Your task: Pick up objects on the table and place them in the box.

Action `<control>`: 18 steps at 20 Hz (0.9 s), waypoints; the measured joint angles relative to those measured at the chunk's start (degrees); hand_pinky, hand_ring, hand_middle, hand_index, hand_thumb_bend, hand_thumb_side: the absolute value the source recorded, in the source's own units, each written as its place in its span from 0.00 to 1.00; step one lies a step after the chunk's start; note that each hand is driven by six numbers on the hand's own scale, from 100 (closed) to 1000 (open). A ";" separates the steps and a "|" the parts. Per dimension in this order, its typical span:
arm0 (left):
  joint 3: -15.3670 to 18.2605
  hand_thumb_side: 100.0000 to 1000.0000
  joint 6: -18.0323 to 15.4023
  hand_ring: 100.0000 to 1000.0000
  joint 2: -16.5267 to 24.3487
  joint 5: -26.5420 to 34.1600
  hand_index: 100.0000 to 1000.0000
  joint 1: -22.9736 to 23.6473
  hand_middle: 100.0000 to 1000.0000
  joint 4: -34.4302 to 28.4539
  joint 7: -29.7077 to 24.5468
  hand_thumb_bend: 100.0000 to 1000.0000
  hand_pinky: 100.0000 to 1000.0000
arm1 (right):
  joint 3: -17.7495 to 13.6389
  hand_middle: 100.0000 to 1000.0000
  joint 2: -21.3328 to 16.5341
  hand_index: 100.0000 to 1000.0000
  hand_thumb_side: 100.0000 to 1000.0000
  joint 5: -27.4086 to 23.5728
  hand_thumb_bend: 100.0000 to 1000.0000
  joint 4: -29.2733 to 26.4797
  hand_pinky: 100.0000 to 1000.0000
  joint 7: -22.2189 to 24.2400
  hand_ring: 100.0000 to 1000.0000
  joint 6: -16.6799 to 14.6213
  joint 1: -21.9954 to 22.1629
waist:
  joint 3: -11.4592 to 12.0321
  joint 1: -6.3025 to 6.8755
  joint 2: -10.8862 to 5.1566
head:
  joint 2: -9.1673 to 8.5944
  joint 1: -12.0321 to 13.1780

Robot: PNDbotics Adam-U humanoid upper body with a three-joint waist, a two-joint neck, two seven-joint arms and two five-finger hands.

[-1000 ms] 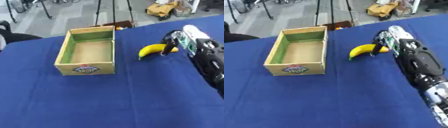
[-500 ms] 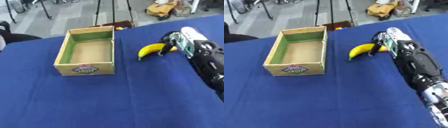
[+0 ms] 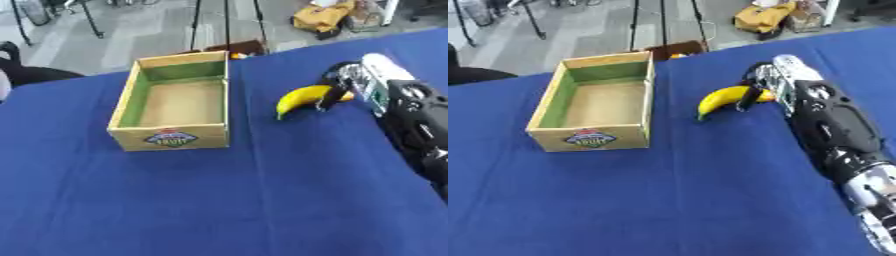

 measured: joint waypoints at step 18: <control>0.00 0.99 0.01 0.86 -0.01 0.01 0.77 -0.30 0.86 0.00 -0.02 0.00 0.37 | 0.47 0.77 0.88 0.83 0.30 1.41 0.00 0.79 0.79 -1.47 1.00 -0.31 -0.76 | -0.05 -0.03 0.04 | -0.17 0.01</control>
